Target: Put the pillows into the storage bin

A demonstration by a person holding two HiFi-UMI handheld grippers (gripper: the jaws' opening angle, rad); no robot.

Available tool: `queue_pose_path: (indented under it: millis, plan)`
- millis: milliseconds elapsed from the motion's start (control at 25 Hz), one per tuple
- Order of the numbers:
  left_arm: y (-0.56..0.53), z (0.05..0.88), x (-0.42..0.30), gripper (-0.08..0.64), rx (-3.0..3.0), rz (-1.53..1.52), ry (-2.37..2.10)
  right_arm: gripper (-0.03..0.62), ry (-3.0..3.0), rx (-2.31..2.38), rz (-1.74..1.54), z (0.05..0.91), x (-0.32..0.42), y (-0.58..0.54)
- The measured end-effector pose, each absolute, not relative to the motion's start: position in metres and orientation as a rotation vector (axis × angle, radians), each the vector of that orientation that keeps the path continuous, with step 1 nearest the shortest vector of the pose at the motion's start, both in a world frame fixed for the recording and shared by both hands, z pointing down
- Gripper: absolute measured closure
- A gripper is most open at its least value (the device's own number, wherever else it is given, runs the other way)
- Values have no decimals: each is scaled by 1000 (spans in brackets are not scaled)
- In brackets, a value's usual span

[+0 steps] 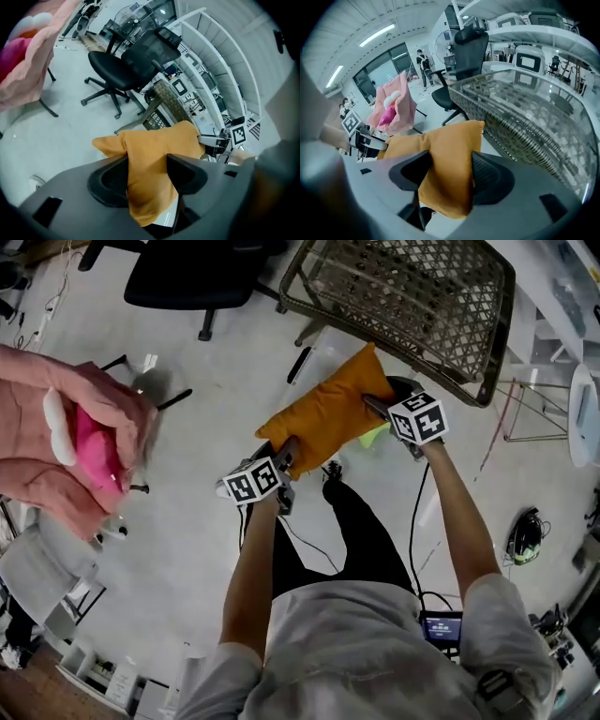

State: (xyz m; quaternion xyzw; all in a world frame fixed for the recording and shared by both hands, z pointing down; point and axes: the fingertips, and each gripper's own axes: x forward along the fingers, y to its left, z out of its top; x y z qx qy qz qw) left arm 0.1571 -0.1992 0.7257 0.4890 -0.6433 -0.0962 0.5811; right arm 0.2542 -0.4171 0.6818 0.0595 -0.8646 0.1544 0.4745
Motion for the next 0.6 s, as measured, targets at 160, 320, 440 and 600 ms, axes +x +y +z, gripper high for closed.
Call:
queue_pose_path:
  millis: [160, 320, 440, 600]
  plan:
    - [-203, 782, 183, 298, 1081, -257, -1494, 293, -2089, 90, 328, 748, 263, -428]
    - [-224, 834, 202, 298, 1018, -302, -1510, 299, -2097, 38, 282, 809, 263, -456]
    - [-238, 863, 206, 298, 993, -328, -1514, 304, -2103, 28, 236, 840, 255, -473]
    - [-245, 872, 201, 298, 959, -367, -1518, 316, -2100, 15, 204, 846, 239, -477]
